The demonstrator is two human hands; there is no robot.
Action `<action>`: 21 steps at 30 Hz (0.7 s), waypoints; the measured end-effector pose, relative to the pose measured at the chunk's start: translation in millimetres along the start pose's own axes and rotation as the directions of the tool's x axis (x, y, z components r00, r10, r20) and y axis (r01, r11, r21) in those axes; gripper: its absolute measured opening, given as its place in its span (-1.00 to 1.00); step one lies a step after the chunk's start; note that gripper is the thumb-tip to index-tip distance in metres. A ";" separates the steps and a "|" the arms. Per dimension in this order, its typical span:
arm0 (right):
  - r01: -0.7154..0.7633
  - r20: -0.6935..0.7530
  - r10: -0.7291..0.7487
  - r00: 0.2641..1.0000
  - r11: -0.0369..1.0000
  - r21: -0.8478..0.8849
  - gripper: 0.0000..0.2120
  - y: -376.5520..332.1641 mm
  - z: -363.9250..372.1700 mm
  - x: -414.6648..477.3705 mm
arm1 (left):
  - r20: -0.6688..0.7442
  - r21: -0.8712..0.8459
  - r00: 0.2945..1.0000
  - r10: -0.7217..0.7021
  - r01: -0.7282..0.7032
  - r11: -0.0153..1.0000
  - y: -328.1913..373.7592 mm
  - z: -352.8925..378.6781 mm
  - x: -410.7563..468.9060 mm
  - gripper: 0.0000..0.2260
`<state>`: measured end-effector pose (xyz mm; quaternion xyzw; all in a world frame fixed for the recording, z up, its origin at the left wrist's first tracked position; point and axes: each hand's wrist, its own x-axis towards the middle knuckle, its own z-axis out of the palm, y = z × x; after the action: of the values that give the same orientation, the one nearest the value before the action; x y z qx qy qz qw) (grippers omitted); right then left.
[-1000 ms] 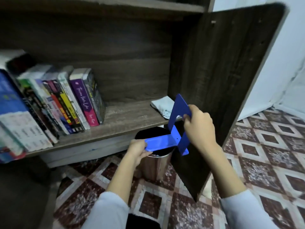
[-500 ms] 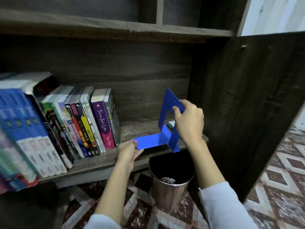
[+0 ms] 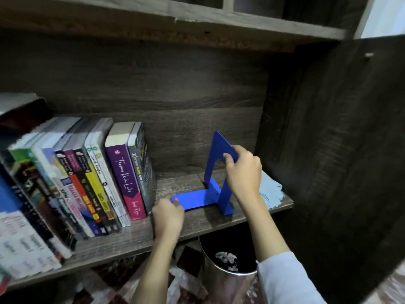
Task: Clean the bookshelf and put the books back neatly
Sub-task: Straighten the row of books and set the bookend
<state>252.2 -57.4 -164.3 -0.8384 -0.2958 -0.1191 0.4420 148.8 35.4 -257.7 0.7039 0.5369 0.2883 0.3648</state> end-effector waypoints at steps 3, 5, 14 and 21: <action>0.003 -0.025 -0.002 1.000 0.999 0.033 -0.74 0.9 9.6 2.4 | -0.030 0.136 0.994 0.106 -0.101 0.986 2.9 1.7 0.5 -0.72; 0.032 -0.021 -0.031 0.999 0.999 0.038 -0.74 -0.8 16.7 2.0 | -0.048 0.199 0.987 0.156 -0.143 0.969 -1.2 3.5 5.5 -0.72; 0.141 0.009 -0.141 0.990 0.990 -0.014 -0.73 -20.9 46.2 -7.3 | 0.033 0.404 0.935 0.354 -0.336 0.851 -3.9 18.8 9.4 -0.72; 0.068 0.105 -0.080 0.991 0.991 0.112 -0.74 -10.8 59.1 -13.4 | 0.097 0.390 0.922 0.376 -0.383 0.838 -10.4 15.5 5.2 -0.71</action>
<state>231.3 -10.0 -197.6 -0.8068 -0.3567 -0.0732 0.4653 156.8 38.9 -275.0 0.8582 0.4314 0.2326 0.1527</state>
